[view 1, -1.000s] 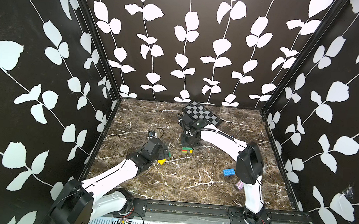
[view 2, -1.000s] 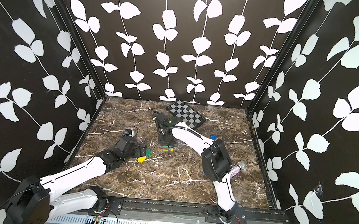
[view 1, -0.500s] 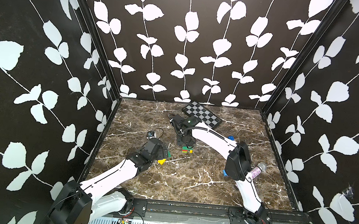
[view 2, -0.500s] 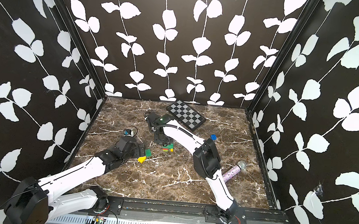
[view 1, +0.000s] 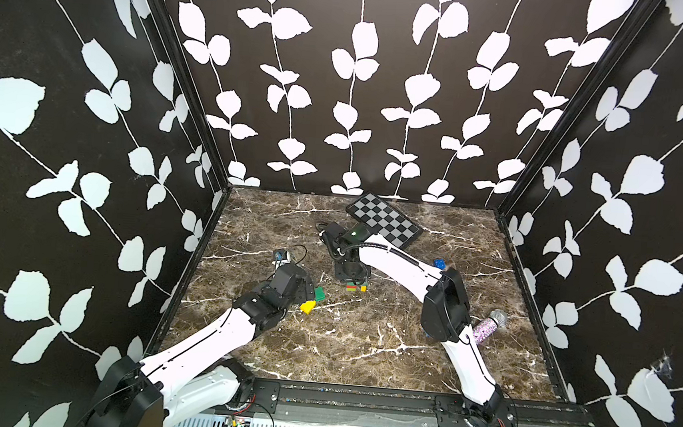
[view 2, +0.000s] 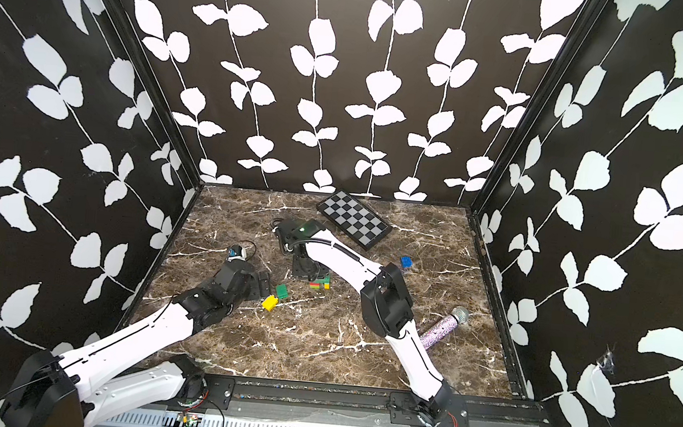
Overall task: Assemble the letter h with lego
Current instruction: Assemble the lego brick with the lego brick.
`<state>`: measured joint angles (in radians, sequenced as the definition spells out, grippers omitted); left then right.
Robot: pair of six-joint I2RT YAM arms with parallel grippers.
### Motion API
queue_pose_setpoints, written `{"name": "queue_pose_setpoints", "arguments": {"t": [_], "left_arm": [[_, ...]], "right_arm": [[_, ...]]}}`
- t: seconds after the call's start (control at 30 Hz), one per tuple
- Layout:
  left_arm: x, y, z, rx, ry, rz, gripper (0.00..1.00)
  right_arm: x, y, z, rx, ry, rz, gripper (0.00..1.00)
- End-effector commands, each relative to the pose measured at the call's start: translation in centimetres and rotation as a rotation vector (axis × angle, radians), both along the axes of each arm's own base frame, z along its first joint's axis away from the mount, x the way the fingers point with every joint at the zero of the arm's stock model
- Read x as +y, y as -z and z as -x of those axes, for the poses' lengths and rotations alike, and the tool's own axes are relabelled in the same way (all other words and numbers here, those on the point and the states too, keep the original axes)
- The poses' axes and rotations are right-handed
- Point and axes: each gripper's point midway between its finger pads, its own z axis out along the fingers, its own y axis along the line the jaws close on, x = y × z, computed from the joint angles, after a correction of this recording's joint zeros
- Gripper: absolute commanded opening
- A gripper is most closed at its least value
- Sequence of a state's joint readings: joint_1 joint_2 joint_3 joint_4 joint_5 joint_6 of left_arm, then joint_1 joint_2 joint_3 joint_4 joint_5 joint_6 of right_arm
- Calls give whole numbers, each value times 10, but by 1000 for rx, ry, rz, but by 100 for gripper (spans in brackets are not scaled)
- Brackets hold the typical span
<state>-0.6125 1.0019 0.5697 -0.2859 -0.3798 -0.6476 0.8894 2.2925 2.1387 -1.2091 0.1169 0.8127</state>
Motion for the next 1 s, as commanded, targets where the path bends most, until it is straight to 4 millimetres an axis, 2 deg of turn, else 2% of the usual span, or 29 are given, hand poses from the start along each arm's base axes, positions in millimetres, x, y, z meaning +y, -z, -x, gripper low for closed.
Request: {"name": "queue_pose_setpoints", "arguments": {"t": [0.0, 0.33, 0.57, 0.7, 0.87, 0.97], "left_arm": [[4, -9, -2, -20, -22, 7, 99], [2, -7, -2, -13, -19, 9, 99], [1, -6, -2, -6, -15, 13, 99], [0, -6, -2, -7, -14, 16, 99], [1, -8, -2, -14, -16, 17, 99], [2, -8, -1, -15, -17, 18, 99]], "right_arm": [[-7, 3, 4, 17, 18, 52, 0], [-10, 14, 6, 52, 16, 85, 0], [-25, 26, 12, 118, 35, 116, 0], [-25, 34, 14, 158, 42, 89, 0], [-23, 33, 14, 160, 43, 78, 0], [-23, 29, 11, 139, 49, 66, 12]]}}
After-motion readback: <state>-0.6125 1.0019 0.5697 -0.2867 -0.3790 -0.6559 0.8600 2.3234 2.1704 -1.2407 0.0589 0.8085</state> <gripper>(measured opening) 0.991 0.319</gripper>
